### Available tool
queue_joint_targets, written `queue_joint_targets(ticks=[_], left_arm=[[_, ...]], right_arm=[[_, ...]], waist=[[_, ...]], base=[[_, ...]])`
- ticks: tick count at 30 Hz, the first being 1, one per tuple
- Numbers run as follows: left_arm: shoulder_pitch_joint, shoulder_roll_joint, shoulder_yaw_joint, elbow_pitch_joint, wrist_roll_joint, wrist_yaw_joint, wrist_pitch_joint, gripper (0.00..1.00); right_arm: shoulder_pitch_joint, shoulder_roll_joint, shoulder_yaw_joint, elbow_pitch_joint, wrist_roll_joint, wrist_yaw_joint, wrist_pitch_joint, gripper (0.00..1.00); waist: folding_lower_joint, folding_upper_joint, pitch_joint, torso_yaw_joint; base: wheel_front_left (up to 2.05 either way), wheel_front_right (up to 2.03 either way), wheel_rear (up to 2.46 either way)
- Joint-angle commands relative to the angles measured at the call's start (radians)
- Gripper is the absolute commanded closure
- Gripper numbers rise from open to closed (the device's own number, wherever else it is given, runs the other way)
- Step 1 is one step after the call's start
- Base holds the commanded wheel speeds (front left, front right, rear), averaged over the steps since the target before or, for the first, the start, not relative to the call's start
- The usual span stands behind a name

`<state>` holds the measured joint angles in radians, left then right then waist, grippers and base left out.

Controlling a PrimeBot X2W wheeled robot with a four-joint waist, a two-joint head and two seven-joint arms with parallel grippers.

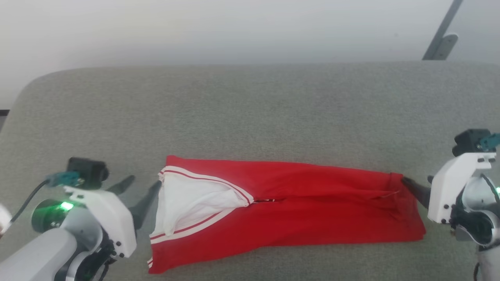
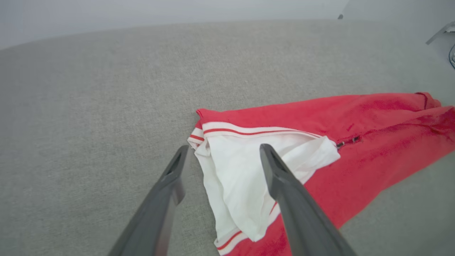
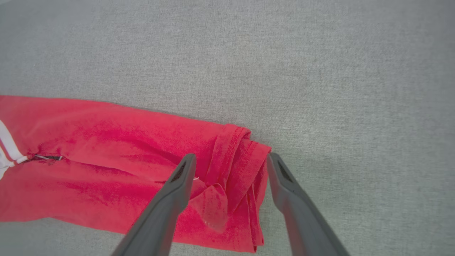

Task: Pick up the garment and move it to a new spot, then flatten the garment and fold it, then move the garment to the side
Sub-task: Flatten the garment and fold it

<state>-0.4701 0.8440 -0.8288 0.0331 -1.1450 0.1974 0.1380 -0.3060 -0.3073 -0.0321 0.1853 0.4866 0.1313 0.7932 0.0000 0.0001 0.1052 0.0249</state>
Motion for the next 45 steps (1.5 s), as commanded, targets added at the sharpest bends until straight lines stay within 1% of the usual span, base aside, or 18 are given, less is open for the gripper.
queue_joint_targets(ticks=[1, 5, 7, 8, 11, 12, 14, 15, 17, 19, 24, 25, 26, 30, 35, 36, 40, 45], left_arm=[[0.023, 0.003, 0.012, 0.006, 0.025, 0.009, -0.045, 0.00], [0.083, -0.011, 0.060, 0.024, 0.053, 0.021, -0.231, 0.00], [0.113, -0.005, 0.078, 0.040, 0.084, 0.028, -0.320, 0.00], [0.133, -0.010, 0.095, 0.054, 0.075, 0.039, -0.350, 0.00], [0.179, -0.035, 0.154, 0.074, 0.103, 0.049, -0.397, 0.00], [0.201, -0.046, 0.184, 0.083, 0.109, 0.050, -0.401, 0.00], [0.233, -0.078, 0.275, 0.076, 0.178, 0.049, -0.404, 0.00], [0.291, -0.134, 0.383, 0.068, 0.239, 0.033, -0.403, 0.00], [0.341, -0.187, 0.486, 0.059, 0.311, 0.003, -0.403, 0.00], [0.383, -0.244, 0.575, 0.052, 0.376, -0.038, -0.404, 0.00], [0.443, -0.365, 0.731, 0.070, 0.490, -0.134, -0.404, 0.00], [0.450, -0.384, 0.755, 0.076, 0.513, -0.153, -0.404, 0.00], [0.451, -0.405, 0.775, 0.078, 0.529, -0.171, -0.404, 0.00], [0.455, -0.481, 0.869, 0.081, 0.595, -0.238, -0.404, 0.00], [0.462, -0.546, 0.946, 0.089, 0.663, -0.293, -0.404, 0.00], [0.462, -0.546, 0.946, 0.089, 0.663, -0.293, -0.404, 0.00], [0.456, -0.579, 0.987, 0.092, 0.700, -0.315, -0.404, 0.00], [0.450, -0.601, 1.013, 0.088, 0.718, -0.327, -0.404, 0.00]], right_arm=[[0.014, 0.009, -0.013, 0.004, 0.013, -0.001, 0.010, 0.00], [0.038, 0.004, -0.060, 0.027, 0.012, -0.001, 0.036, 0.00], [0.048, 0.005, -0.074, 0.040, 0.017, -0.001, 0.048, 0.00], [0.052, 0.004, -0.083, 0.051, 0.023, -0.001, 0.054, 0.00], [0.060, -0.003, -0.091, 0.078, 0.025, -0.001, 0.059, 0.00], [0.061, -0.003, -0.097, 0.089, 0.027, -0.001, 0.053, 0.00], [0.061, -0.003, -0.100, 0.111, 0.027, -0.001, 0.044, 0.00], [0.056, -0.004, -0.098, 0.138, 0.031, -0.001, 0.036, 0.00], [0.044, -0.004, -0.098, 0.172, 0.032, -0.001, 0.024, 0.00], [0.029, -0.004, -0.088, 0.206, 0.032, -0.001, 0.010, 0.00], [0.000, 0.010, -0.047, 0.303, 0.046, -0.001, -0.009, 0.00], [-0.008, 0.014, -0.039, 0.322, 0.049, -0.001, -0.008, 0.54], [-0.014, 0.015, -0.026, 0.337, 0.054, -0.001, -0.008, 1.00], [-0.036, 0.036, -0.002, 0.374, 0.112, 0.000, -0.011, 1.00], [-0.061, 0.013, 0.020, 0.376, 0.156, -0.001, -0.029, 1.00], [-0.061, 0.013, 0.020, 0.376, 0.156, -0.001, -0.029, 1.00], [-0.080, -0.010, 0.020, 0.371, 0.180, -0.001, -0.051, 1.00], [-0.090, -0.060, -0.005, 0.372, 0.198, -0.002, -0.079, 1.00]], waist=[[0.0000, -0.0001, -0.010, 0.012], [0.0000, -0.0001, -0.018, 0.035], [0.0000, -0.0001, -0.019, 0.043], [0.0000, -0.0001, -0.018, 0.047], [0.0000, -0.0001, -0.015, 0.062], [0.0000, -0.0001, -0.014, 0.067], [0.0000, -0.0001, -0.010, 0.077], [0.0000, -0.0001, -0.005, 0.086], [0.0000, -0.0001, 0.000, 0.095], [0.0000, -0.0001, 0.007, 0.103], [0.0000, -0.0001, 0.022, 0.122], [0.0000, -0.0001, 0.024, 0.125], [0.0000, -0.0001, 0.027, 0.129], [0.0000, -0.0001, 0.032, 0.138], [0.0000, -0.0001, 0.038, 0.142], [0.0000, -0.0001, 0.038, 0.142], [0.0000, -0.0001, 0.042, 0.139], [0.0000, -0.0001, 0.042, 0.128]], base=[[0.00, 0.00, 0.00], [0.00, 0.00, 0.00], [0.00, 0.00, 0.00], [0.00, 0.00, 0.00], [0.00, 0.00, 0.00], [0.00, 0.00, 0.00], [0.00, 0.00, 0.00], [0.00, 0.00, 0.00], [0.00, 0.00, 0.00], [0.00, 0.00, 0.00], [0.00, 0.00, 0.00], [0.00, 0.00, 0.00], [0.00, 0.00, 0.00], [0.00, 0.00, 0.00], [0.00, 0.00, 0.00], [0.00, 0.00, 0.00], [0.00, 0.00, 0.00], [0.00, 0.00, 0.00]])
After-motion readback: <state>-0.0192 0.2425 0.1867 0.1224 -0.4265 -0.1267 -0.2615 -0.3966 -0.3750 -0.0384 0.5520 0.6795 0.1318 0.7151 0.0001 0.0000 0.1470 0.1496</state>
